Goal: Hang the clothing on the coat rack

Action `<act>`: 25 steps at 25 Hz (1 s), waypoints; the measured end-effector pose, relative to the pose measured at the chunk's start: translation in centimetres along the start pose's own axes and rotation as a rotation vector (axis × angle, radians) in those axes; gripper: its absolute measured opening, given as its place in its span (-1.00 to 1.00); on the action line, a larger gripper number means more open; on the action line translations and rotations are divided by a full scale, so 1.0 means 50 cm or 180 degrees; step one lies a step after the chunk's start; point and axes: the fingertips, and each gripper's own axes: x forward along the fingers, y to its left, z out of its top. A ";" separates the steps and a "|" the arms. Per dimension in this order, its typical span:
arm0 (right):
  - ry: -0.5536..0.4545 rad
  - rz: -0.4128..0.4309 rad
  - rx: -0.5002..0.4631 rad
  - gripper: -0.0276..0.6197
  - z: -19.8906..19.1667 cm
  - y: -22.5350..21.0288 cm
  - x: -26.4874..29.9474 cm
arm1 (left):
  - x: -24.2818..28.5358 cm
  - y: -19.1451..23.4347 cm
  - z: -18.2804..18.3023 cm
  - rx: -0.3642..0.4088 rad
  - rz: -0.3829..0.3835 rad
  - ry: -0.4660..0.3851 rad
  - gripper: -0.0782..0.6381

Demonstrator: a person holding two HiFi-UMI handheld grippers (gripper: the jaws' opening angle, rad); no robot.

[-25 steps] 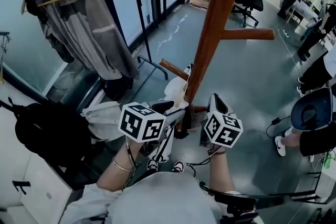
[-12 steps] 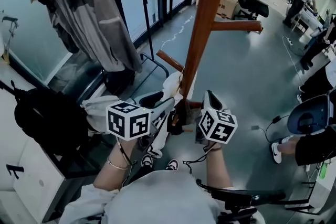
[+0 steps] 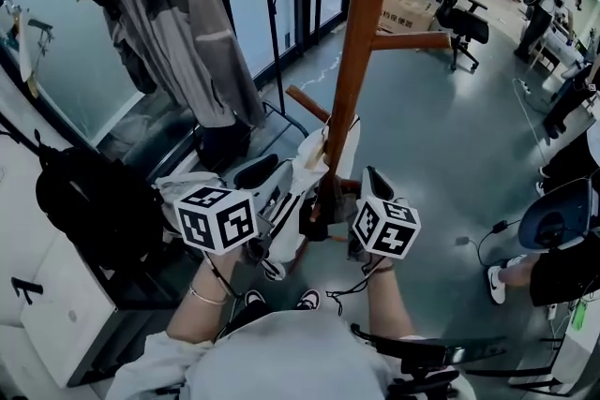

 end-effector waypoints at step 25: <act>-0.0165 -0.0452 -0.0192 -0.84 -0.016 0.109 -0.113 | -0.096 0.092 -0.035 -0.0075 -0.0013 0.0122 -0.76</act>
